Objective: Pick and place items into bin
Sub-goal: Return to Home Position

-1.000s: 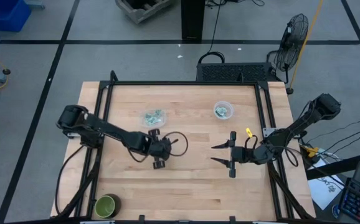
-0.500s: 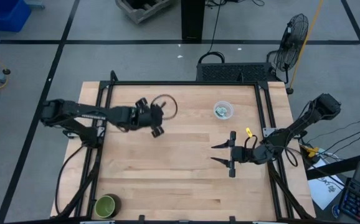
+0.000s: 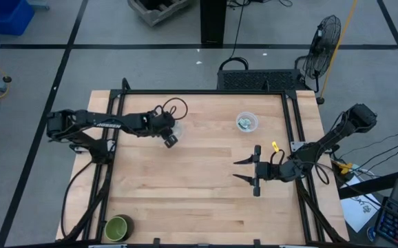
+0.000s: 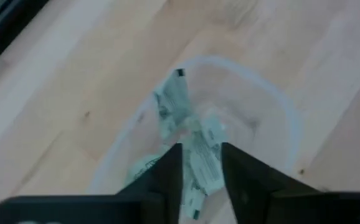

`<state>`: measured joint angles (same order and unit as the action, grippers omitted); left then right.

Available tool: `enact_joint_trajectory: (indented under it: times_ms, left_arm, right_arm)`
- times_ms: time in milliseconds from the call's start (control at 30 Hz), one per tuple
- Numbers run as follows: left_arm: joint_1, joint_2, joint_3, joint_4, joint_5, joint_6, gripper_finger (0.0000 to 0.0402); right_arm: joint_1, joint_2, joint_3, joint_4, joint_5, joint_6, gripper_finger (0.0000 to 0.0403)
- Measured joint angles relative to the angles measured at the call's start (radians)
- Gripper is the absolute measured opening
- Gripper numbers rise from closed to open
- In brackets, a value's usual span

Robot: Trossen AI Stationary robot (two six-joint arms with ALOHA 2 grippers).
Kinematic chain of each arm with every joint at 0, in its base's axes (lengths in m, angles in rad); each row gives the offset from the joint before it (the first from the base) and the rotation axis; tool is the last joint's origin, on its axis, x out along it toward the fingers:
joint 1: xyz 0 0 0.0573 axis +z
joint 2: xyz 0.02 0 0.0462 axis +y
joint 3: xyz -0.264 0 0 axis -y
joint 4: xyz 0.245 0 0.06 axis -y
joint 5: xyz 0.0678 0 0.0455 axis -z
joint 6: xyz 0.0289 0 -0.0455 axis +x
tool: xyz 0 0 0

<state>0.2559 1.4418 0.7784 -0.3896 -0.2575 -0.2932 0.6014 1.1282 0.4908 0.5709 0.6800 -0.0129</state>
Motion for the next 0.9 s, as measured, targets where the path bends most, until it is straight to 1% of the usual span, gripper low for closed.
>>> enact_joint_trajectory:
  times_ms: [100, 200, 300, 400, 500, 567, 633, 700, 800, 833, 867, 900]
  left_arm:
    - [-0.022, -0.015, -0.001, 0.011, 0.006, -0.006, 0.0148]
    - [-0.069, -0.051, 0.0, 0.062, 0.031, -0.003, 0.0167]
    - [-0.136, -0.1, -0.001, 0.126, 0.111, 0.041, 0.0171]
    - [-0.214, -0.158, 0.0, 0.188, 0.195, 0.056, 0.0166]
    - [-0.311, -0.182, 0.003, 0.239, 0.225, 0.049, 0.0158]
    - [-0.378, -0.186, 0.0, 0.225, 0.227, 0.035, 0.0149]
    - [-0.444, -0.185, 0.0, 0.237, 0.21, 0.02, 0.0131]
    - [-0.512, -0.186, 0.0, 0.242, 0.182, 0.02, 0.01]
    - [-0.597, -0.185, 0.0, 0.266, 0.123, 0.021, 0.0037]
    - [-0.621, -0.185, 0.0, 0.289, 0.118, 0.027, 0.0019]
    - [-0.644, -0.185, 0.0, 0.315, 0.115, 0.04, 0.0011]
    - [-0.667, -0.185, 0.0, 0.339, 0.116, 0.061, 0.0011]
  right_arm:
    - [0.0, 0.0, 0.0, 0.0, 0.0, -0.003, 0.0189]
    - [0.0, 0.0, 0.0, 0.0, 0.0, 0.016, 0.0189]
    - [0.002, -0.003, 0.0, -0.002, 0.0, 0.017, 0.0189]
    - [0.002, -0.006, 0.0, -0.008, -0.002, 0.008, 0.0185]
    - [0.006, -0.006, 0.0, -0.022, -0.003, 0.008, 0.0167]
    - [0.009, -0.006, 0.0, -0.038, -0.004, 0.018, 0.0147]
    - [0.009, -0.006, 0.0, -0.056, -0.005, 0.041, 0.012]
    - [0.011, -0.006, 0.0, -0.079, -0.011, 0.075, 0.0087]
    - [0.016, -0.006, 0.0, -0.121, -0.033, 0.102, 0.0028]
    - [0.018, -0.006, 0.0, -0.131, -0.033, 0.107, 0.0014]
    - [0.022, -0.006, 0.0, -0.14, -0.03, 0.108, 0.0008]
    - [0.026, -0.006, 0.0, -0.142, -0.027, 0.107, 0.0008]
